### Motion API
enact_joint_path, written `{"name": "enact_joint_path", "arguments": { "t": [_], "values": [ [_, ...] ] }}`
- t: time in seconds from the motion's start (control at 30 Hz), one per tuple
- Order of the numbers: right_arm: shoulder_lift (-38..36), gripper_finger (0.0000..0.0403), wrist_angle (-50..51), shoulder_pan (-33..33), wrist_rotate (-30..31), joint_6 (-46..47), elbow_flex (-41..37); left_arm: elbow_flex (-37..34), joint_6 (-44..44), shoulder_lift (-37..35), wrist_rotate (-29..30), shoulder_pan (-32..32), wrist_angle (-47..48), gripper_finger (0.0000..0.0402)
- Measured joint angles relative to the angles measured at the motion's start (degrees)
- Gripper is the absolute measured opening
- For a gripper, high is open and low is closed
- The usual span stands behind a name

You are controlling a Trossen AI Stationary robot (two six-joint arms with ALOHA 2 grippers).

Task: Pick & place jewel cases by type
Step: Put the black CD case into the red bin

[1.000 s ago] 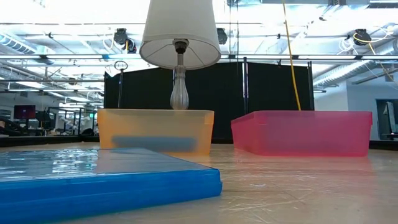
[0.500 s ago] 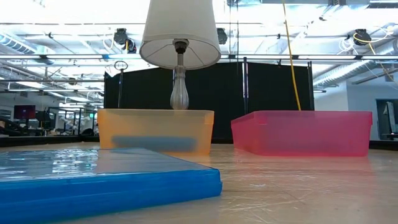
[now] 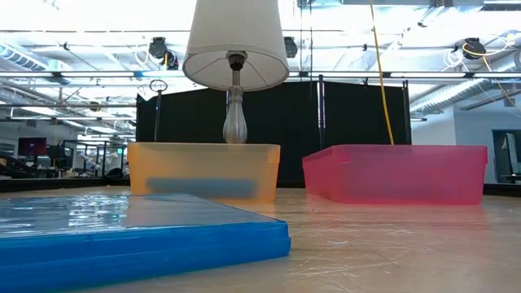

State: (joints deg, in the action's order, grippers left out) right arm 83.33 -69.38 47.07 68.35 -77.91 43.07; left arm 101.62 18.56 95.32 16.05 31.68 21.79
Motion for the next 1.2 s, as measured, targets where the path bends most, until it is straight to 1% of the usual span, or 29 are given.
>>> {"name": "enact_joint_path", "arguments": {
  "t": [0.1, 0.17, 0.2, 0.27, 0.4, 0.5, 0.57, 0.7, 0.73, 0.8, 0.9, 0.97, 1.03, 1.13, 1.2],
  "values": [
    [0.0, 0.0024, 1.6, 0.06, -0.66, -0.94, 0.0, 0.06, -12.64, -1.17, 0.06, 1.3, 3.1, 0.0209],
    [0.02, 0.0024, 2.26, -0.13, -0.71, -2.2, -0.01, 0.07, -16.64, -1.2, 0.5, 2.41, 5.66, 0.0215],
    [0.02, 0.0024, 2.2, -0.31, -0.7, -3.04, -0.02, 0.07, -17.66, -1.21, 0.83, 3.33, 8.09, 0.0218],
    [0.01, 0.0024, 2.0, -0.64, -0.76, -3.88, 0.0, 0.07, -19.82, -1.25, 3.54, 5.54, 14.0, 0.0222],
    [-0.12, 0.0024, 1.88, -0.74, -1.07, -4.53, 0.17, -0.95, -22.77, -1.39, 11.81, 7.21, 25.61, 0.022],
    [-0.15, 0.0024, 1.93, -0.78, -1.12, -4.45, 0.2, -4.76, -20.85, -1.83, 16.01, 5.92, 25.69, 0.0208],
    [-0.15, 0.0024, 1.87, -0.76, -1.36, -4.0, 0.22, -7.66, -19.68, -4.23, 15.54, 3.9, 24.57, 0.0195],
    [-0.15, 0.0024, 1.89, -0.76, -1.24, -3.87, 0.24, -12.67, -17.82, -12.44, 15.54, -1.76, 19.75, 0.0165],
    [-0.15, 0.0024, 1.89, -0.76, -1.11, -3.84, 0.24, -14.42, -17.06, -14.95, 14.65, -2.92, 18.11, 0.0159],
    [-0.15, 0.0024, 1.94, -0.76, -1.11, -3.95, 0.26, -18.61, -16.29, -20.48, 10.67, -5.21, 11.57, 0.0149],
    [-0.15, 0.0024, 2.76, -0.99, -1.11, -4.09, 0.26, -29.17, -18.49, -30.35, 5.96, -8.3, -0.27, 0.0139],
    [-0.15, 0.0024, 3.53, -1.4, -1.11, -4.2, 0.26, -38.08, -21.32, -35.26, 4.51, -10.63, -9.5, 0.0137],
    [-0.15, 0.0025, 4.68, -2.06, -1.11, -4.21, 0.26, -47.06, -25.02, -38.96, 2.93, -12.33, -16.78, 0.0137],
    [-0.15, 0.0025, 6.41, -3.55, -1.13, -5.09, 0.26, -57.62, -30.4, -40.57, 0.6, -13.29, -24.67, 0.0136],
    [-0.15, 0.0025, 7.9, -4.92, -1.13, -6.53, 0.26, -62.34, -31.34, -40.04, 0.48, -12.74, -32.39, 0.0136]
  ]
}}
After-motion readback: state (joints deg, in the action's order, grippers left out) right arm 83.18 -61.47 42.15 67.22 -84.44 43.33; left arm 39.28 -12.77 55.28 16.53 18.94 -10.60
